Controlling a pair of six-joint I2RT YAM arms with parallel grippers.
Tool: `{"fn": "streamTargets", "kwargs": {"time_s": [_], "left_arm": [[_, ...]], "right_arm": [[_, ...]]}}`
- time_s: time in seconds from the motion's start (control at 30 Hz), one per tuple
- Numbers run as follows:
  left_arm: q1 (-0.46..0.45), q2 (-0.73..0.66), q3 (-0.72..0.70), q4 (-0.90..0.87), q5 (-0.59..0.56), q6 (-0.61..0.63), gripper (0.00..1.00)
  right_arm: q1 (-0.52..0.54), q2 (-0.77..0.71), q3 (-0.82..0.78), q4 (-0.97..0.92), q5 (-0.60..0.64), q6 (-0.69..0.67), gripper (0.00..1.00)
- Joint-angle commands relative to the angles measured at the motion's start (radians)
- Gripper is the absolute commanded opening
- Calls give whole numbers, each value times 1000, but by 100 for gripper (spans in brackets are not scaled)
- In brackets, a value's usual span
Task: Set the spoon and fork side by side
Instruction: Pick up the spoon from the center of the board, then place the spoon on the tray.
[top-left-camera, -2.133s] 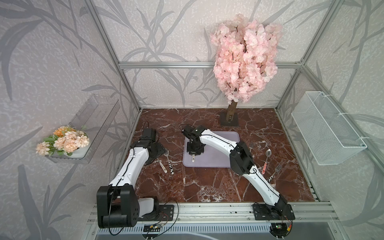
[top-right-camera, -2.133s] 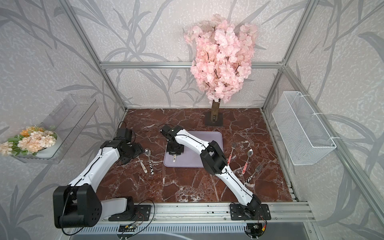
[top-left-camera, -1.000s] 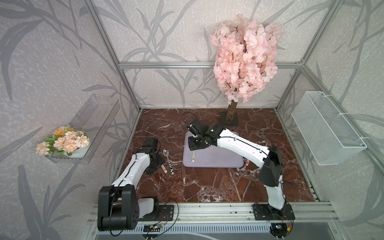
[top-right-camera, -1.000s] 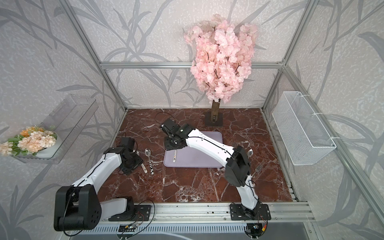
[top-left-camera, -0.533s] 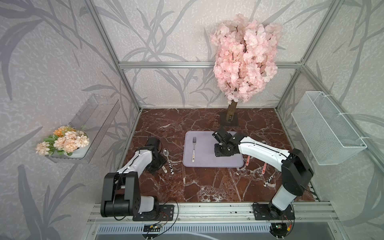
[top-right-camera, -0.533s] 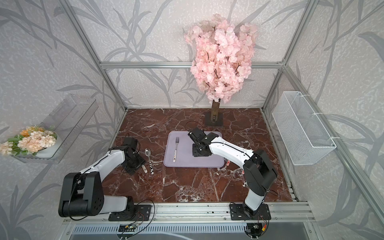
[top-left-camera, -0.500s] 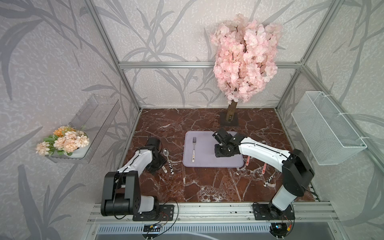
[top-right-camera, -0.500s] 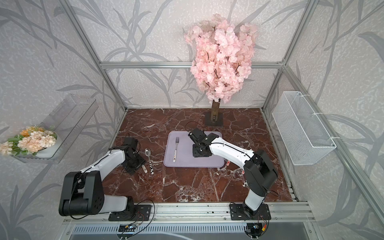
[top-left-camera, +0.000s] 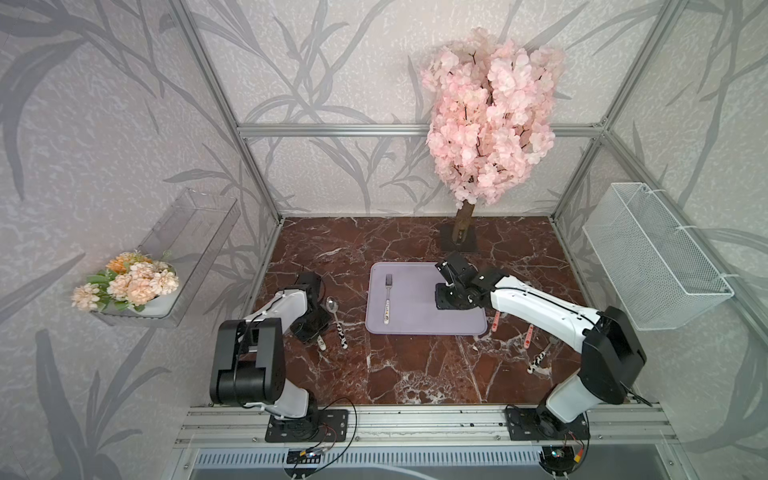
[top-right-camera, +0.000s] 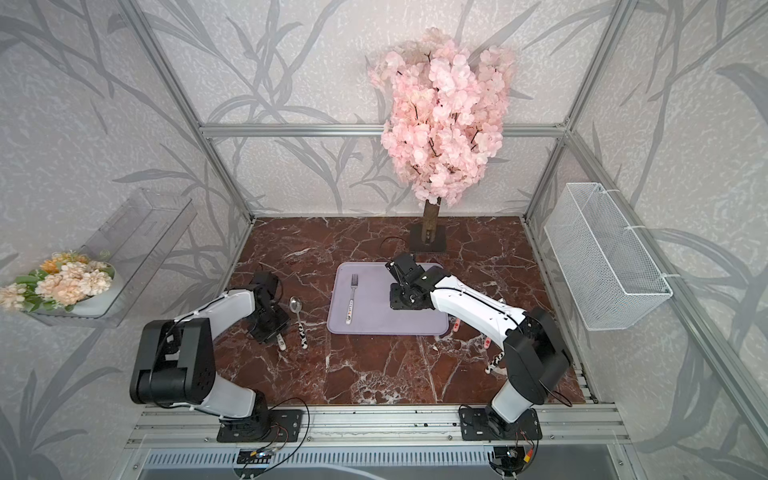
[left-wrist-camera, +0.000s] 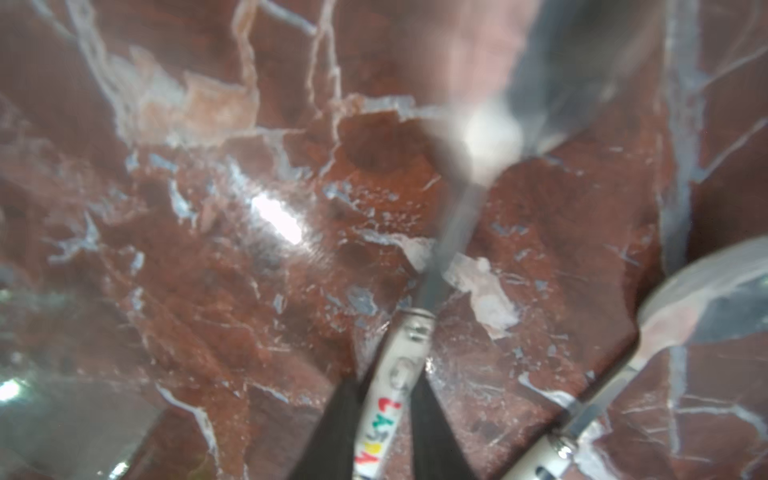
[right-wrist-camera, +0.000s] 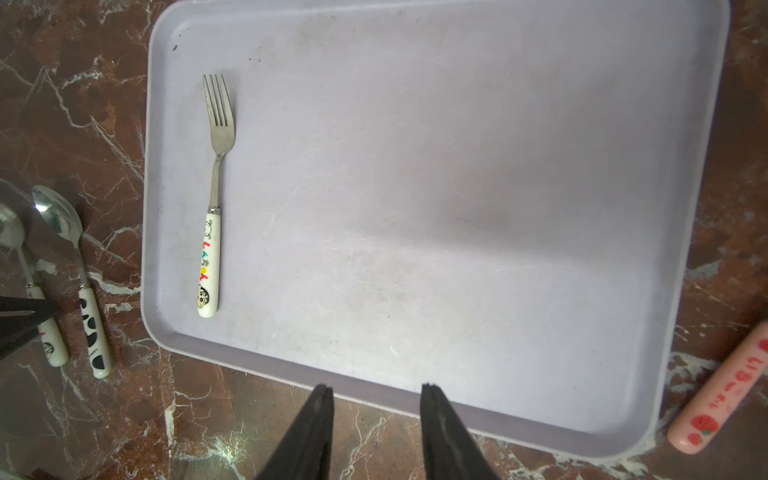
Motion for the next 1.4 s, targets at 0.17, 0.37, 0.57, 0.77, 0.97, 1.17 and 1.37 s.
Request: {"fn": "streamTargets", "kwargs": {"time_s": [0.17,0.37,0.57,0.77,0.97,1.17,1.37], "left_arm": [[1,8,-36,21,-18,44,2],[-2,-144,-5,3,-97,66,0],[-82,-268,86,6,-16,91,0],[-410,-36,411,-100,-51,96,0],[-566,224,665,-166,-33,131,0],[-645,385,724,-175,7,157,0],[-697,464,714,-140,20,125,0]], "right_arm": [[-12,-19,-26,17,-9,2,39],[-17,-19,-31,22,-7,2,39],[-38,-16,-31,-5,33,-1,39],[-176,-51,-73,-36,23,-16,38],[-275,-111,-153,-14,15,-39,38],[-340,-150,-182,-2,5,-54,38],[-351,-149,-186,3,-12,-59,37]]}}
